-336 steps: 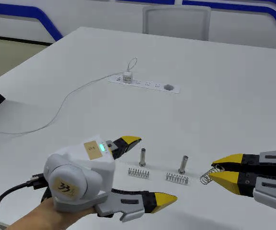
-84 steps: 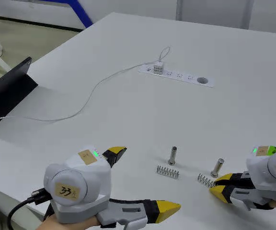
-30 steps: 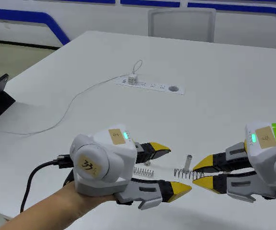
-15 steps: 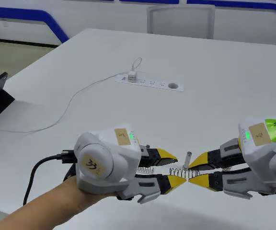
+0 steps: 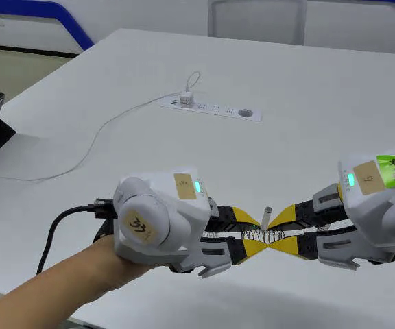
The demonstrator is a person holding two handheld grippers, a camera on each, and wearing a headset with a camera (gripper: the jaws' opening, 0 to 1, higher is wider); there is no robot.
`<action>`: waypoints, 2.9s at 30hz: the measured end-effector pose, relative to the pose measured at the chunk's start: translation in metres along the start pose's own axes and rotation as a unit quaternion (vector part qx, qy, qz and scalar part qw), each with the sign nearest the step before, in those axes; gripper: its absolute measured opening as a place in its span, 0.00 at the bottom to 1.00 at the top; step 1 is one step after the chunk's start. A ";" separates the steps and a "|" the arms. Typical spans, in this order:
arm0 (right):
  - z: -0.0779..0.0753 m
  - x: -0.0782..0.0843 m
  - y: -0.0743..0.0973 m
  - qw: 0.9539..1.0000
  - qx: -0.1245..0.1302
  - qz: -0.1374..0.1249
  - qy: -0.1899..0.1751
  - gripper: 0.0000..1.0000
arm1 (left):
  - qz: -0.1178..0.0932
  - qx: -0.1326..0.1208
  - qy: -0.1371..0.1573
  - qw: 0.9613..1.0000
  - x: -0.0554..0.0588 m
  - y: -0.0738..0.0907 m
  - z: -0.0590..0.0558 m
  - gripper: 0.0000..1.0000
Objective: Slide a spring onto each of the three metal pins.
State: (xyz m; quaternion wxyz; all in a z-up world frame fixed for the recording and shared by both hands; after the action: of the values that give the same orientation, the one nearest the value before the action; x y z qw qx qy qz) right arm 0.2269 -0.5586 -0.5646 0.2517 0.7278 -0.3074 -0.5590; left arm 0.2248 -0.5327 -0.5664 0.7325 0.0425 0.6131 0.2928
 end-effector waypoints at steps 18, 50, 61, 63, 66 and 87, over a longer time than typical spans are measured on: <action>0.002 -0.001 0.003 0.998 -0.006 -0.041 -0.039 0.16 | -0.012 0.009 -0.014 1.000 -0.005 0.001 0.000 0.09; 0.006 -0.019 0.012 0.991 -0.022 -0.095 -0.088 0.11 | -0.003 0.017 -0.059 0.998 -0.007 0.002 -0.004 0.09; 0.007 -0.028 0.011 0.987 -0.025 -0.115 -0.108 0.11 | -0.019 0.005 -0.021 1.000 -0.008 0.005 -0.005 0.09; 0.007 -0.032 0.010 0.986 -0.026 -0.123 -0.112 0.11 | -0.019 0.005 -0.017 1.000 -0.007 0.004 -0.006 0.09; 0.006 -0.034 0.010 0.985 -0.025 -0.128 -0.112 0.11 | -0.020 0.000 -0.013 1.000 -0.008 0.004 -0.006 0.09; -0.002 -0.042 0.011 0.979 -0.005 -0.149 -0.138 0.10 | -0.029 -0.008 0.042 0.999 -0.002 0.009 -0.003 0.16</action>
State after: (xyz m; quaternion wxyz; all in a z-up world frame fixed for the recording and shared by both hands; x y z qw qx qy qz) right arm 0.2191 -0.5359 -0.5284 0.1245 0.6801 -0.2242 -0.6868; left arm 0.2188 -0.5272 -0.5620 0.7142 0.0064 0.6421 0.2784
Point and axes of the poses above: the centre of the closed fingertips' face, and the gripper's own axes: y roughly backward along the fingers, z roughly to its left, x roughly out of its underside, the point moved 2 cm from there along y, roughly backward along the fingers, and after that the axes turned 4 degrees about -x, right-handed, at the moved point
